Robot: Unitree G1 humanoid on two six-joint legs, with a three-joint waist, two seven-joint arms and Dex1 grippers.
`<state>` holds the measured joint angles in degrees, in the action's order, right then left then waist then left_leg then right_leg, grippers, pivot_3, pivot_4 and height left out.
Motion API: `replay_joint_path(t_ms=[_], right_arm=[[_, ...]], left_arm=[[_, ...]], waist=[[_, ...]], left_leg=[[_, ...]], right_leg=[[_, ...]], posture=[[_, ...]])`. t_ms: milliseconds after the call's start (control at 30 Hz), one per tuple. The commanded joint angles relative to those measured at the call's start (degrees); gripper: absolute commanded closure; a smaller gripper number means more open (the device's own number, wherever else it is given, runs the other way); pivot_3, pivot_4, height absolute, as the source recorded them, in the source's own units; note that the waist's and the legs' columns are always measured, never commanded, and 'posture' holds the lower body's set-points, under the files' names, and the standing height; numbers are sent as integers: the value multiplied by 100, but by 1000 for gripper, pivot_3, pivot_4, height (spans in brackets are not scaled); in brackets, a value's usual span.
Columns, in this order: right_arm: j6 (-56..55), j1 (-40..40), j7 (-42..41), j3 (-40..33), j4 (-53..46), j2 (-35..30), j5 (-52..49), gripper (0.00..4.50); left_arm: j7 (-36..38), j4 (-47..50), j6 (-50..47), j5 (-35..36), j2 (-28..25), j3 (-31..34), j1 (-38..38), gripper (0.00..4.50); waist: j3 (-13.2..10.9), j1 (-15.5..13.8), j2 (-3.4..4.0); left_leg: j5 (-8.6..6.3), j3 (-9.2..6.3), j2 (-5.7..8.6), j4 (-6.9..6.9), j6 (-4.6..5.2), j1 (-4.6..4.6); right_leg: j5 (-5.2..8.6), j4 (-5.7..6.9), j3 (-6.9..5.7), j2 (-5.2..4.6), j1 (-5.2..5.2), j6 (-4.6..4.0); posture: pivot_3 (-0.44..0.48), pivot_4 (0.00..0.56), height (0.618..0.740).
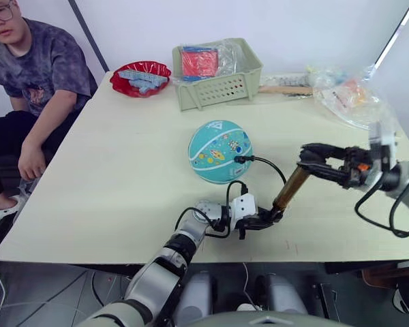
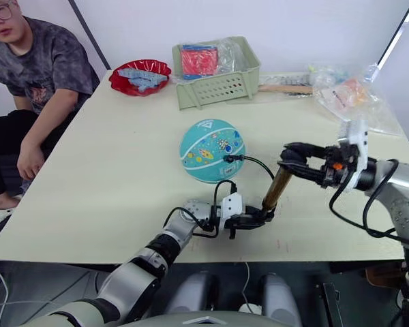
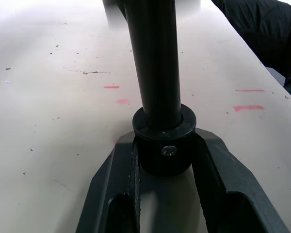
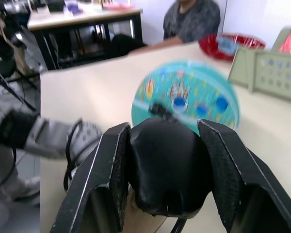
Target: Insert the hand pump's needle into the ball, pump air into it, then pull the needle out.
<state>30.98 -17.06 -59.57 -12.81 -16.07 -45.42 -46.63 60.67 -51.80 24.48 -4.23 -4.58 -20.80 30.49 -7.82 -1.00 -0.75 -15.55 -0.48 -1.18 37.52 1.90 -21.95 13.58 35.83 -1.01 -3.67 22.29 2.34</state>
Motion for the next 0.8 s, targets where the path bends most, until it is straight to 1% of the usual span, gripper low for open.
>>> replay_joint_path(t_ms=[33, 167, 200, 300, 433, 633, 800], right_arm=[[163, -460, 57, -706, -187, -209, -650, 2814], [434, -837, 139, -1023, -52, -401, -998, 2814], [491, -921, 162, -1071, -29, -443, -1059, 2814], [567, -984, 173, -1081, -39, -524, -1032, 2814], [491, -611, 48, -872, -210, -482, -777, 2814], [131, 125, -72, -322, -381, -193, -271, 2814], [-473, 794, -222, 422, -213, 42, 574, 2814]], left_arm=[[-63, -453, -234, -359, -162, -208, -226, 3430], [-59, -474, -226, -366, -165, -213, -211, 3430], [-62, -480, -220, -370, -166, -215, -207, 3430], [-59, -489, -215, -371, -171, -215, -204, 3430], [-58, -462, -212, -373, -171, -225, -238, 3430], [-58, -427, -211, -376, -184, -235, -268, 3430], [-76, -379, -219, -370, -192, -239, -308, 3430]], waist=[[-8, 2, 2], [-12, 0, 7], [-14, 3, 11], [-16, 1, 11], [-15, 2, 14], [-6, 16, 7], [43, 24, -32]], left_leg=[[0, 1, 0, 1, 0, 0], [0, 0, 0, 2, 0, -1], [0, 1, 0, 2, 0, -1], [0, 1, -1, 2, 0, -1], [0, 3, -1, 2, 0, -2], [0, 1, -4, 1, 0, 8], [0, 1, -8, 1, 0, 20]], right_leg=[[0, 0, 1, 0, 0, 0], [-2, 0, 0, 0, 0, 3], [-9, 0, 1, 0, 0, 16], [-10, 0, 1, 0, 2, 17], [-10, 0, 3, 0, 5, 17], [-10, 0, 2, 4, -4, 17], [-8, 1, 1, 9, -16, 18]], posture=[[0, 150, 738], [0, 150, 738], [0, 150, 738], [0, 150, 738], [0, 150, 738], [0, 150, 738], [0, 150, 738]])
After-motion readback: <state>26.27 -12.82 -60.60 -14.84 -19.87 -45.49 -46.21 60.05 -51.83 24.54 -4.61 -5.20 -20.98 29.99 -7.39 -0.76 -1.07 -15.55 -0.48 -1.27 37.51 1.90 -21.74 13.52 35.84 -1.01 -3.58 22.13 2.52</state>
